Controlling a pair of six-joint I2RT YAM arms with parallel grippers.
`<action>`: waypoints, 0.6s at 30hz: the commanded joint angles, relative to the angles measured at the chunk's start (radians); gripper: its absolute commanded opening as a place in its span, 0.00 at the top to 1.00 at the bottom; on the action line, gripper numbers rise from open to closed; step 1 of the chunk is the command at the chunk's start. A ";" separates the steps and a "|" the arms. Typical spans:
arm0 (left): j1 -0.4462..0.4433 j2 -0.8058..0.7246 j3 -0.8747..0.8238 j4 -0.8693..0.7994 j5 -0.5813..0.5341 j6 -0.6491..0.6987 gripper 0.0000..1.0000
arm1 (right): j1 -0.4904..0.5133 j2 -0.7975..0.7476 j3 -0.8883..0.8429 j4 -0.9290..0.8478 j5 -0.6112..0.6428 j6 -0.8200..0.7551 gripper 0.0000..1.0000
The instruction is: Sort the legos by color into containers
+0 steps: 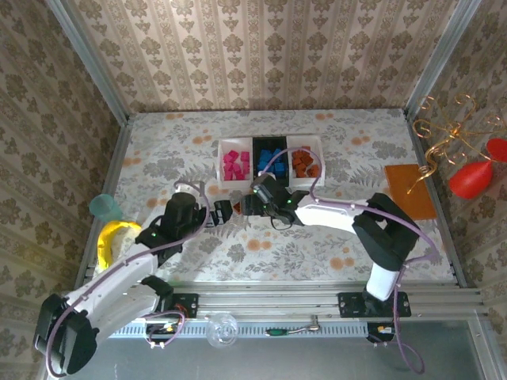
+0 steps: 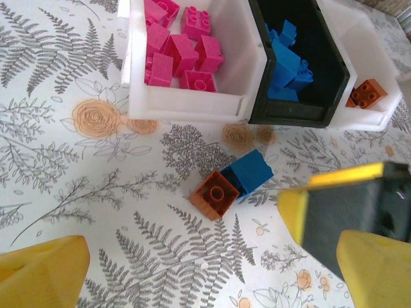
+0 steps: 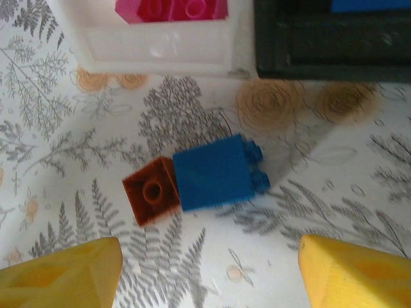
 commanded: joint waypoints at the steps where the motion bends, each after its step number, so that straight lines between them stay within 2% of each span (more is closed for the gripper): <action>1: -0.005 -0.049 -0.025 -0.042 -0.027 -0.035 0.00 | 0.007 0.067 0.077 -0.056 0.070 -0.007 0.27; 8: -0.006 -0.081 -0.054 -0.064 -0.031 -0.039 0.00 | 0.006 0.187 0.206 -0.188 0.145 -0.045 0.27; 18: -0.006 -0.104 -0.069 -0.081 -0.025 -0.035 0.00 | 0.003 0.244 0.246 -0.194 0.130 -0.076 0.37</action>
